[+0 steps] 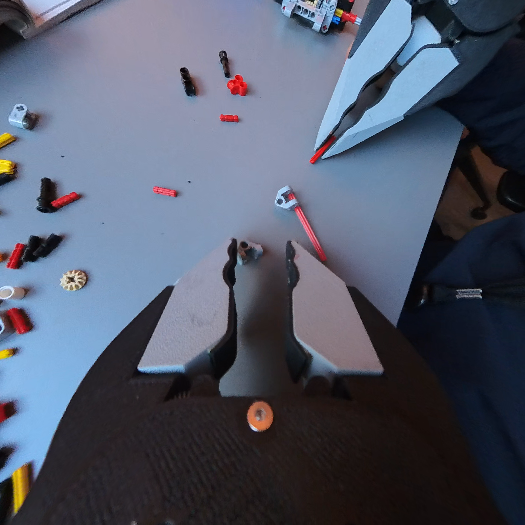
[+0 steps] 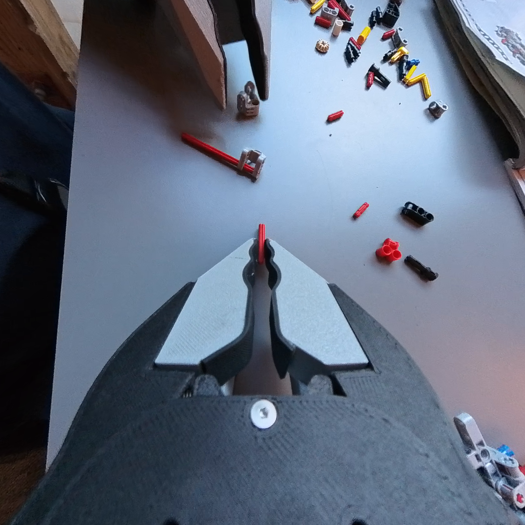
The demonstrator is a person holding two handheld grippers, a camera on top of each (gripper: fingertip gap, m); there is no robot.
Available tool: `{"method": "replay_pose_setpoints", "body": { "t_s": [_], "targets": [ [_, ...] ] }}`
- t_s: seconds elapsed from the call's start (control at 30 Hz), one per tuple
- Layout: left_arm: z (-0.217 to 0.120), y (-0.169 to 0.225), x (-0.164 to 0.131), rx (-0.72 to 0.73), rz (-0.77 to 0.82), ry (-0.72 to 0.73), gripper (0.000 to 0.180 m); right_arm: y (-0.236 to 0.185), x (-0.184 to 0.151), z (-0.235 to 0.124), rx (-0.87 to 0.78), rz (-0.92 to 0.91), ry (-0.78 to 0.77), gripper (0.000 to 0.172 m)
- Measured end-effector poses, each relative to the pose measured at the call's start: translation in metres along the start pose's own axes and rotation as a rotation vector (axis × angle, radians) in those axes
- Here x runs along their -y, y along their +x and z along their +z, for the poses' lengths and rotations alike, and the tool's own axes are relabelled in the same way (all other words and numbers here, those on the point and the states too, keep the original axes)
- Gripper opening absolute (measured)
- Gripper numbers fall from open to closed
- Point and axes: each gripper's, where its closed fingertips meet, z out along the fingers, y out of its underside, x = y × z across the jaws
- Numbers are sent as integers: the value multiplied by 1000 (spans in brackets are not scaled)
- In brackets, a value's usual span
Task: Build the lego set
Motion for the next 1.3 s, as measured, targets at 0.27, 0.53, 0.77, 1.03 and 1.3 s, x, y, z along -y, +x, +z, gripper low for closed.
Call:
{"method": "replay_pose_setpoints", "body": {
  "t_s": [0.27,0.53,0.77,1.03,1.3],
  "targets": [
    [-12,-2,5,73,136,-34,23,1,0,0,-2,4,-1,1],
    [-4,5,-2,182,188,-147,10,2,0,0,-8,4,-1,1],
    [-5,-5,2,144,107,-61,0,2,0,0,-17,-6,-1,1],
    [-36,-1,37,-277,-354,339,0,2,2,-2,-16,-3,13,1],
    [-19,0,16,-66,-178,100,22,9,8,-5,-41,31,61,24]
  ]
}}
